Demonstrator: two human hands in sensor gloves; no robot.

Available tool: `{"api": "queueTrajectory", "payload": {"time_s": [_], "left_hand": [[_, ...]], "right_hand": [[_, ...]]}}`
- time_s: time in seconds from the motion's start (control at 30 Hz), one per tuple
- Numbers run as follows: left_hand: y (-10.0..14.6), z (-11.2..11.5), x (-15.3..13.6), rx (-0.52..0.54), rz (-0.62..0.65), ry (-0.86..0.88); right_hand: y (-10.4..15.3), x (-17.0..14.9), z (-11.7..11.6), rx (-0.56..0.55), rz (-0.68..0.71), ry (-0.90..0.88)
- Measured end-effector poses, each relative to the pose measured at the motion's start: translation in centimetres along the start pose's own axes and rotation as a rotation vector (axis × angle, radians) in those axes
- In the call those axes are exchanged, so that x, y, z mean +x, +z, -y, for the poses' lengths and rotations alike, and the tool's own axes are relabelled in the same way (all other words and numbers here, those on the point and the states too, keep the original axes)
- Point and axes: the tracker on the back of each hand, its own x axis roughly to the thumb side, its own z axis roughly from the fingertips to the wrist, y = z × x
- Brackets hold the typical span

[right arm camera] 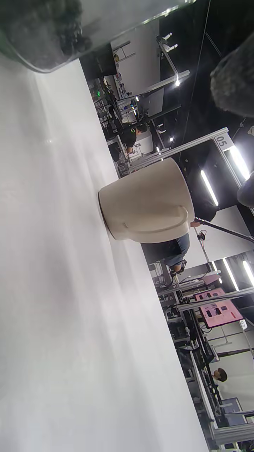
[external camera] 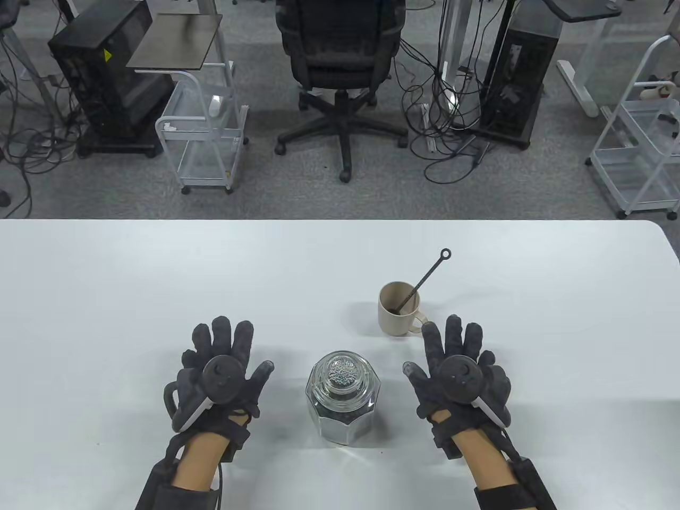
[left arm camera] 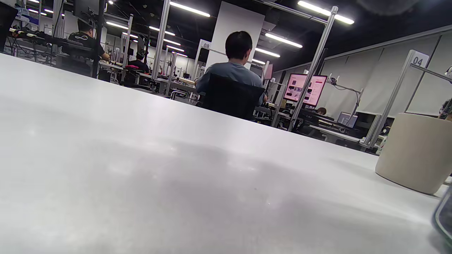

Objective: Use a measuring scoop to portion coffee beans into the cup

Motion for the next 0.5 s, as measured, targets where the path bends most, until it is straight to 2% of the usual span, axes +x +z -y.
{"api": "queueTrajectory", "payload": {"time_s": [0.3,0.5], "left_hand": [[0.05,-0.14,0.05,0.004,0.006,0.042],[-0.03,-0.18,-0.37,-0.003,-0.008,0.062]], "right_hand": [[0.02,-0.71,0.09,0.009,-0.027,-0.041],[0.13,0.01,0.57,-0.012,-0.001,-0.085]]}}
